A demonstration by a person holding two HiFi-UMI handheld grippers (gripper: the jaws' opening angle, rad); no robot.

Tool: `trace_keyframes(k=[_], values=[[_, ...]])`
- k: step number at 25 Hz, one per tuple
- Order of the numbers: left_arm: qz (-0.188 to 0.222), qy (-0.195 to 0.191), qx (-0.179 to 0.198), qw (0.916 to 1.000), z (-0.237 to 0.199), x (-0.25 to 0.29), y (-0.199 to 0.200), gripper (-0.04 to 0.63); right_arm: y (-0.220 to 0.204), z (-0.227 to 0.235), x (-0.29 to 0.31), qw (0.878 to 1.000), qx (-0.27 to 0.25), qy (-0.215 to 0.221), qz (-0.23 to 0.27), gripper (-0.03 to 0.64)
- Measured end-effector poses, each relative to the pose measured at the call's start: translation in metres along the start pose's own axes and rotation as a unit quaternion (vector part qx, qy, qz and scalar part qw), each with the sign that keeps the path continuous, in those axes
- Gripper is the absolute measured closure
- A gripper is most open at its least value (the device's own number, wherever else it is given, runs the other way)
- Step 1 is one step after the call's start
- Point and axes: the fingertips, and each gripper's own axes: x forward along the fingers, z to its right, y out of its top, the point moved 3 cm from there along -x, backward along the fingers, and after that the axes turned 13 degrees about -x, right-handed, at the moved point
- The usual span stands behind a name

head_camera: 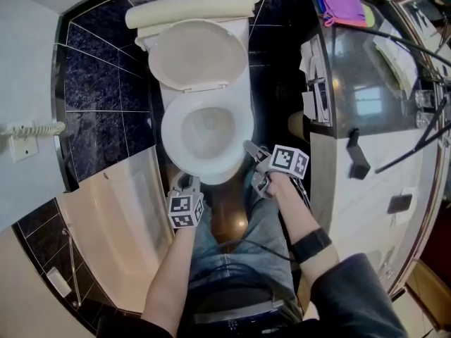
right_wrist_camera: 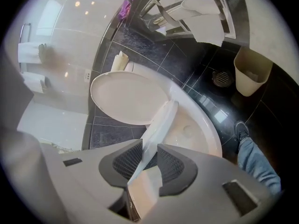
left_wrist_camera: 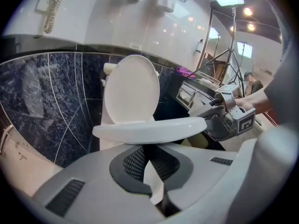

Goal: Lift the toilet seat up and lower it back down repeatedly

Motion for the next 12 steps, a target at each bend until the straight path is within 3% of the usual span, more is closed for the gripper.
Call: trace_keyframes(k=[2,3,8,12], values=[[0.005,-0.002,-0.002,1.0,0.001,0.002,0.013,0.598,0.011,-0.01,-0.004,1.0,-0.012,0.0,0.008,0.494],[0.008,-0.002,-0.005,1.0,0.002,0.002,0.02,0.597,0.016,-0.017,-0.007,1.0,-0.026,0.002,0.012,0.543],[0.029,-0.001,-0.014,0.9995,0.008,0.003,0.057,0.597,0.038,-0.051,-0.032,0.992,-0.122,-0.005,0.027,0.6],[0.052,-0.002,-0.005,0.9986,0.013,0.01,0.096,0.597,0.054,-0.064,-0.048,0.982,-0.182,-0.018,0.043,0.609]])
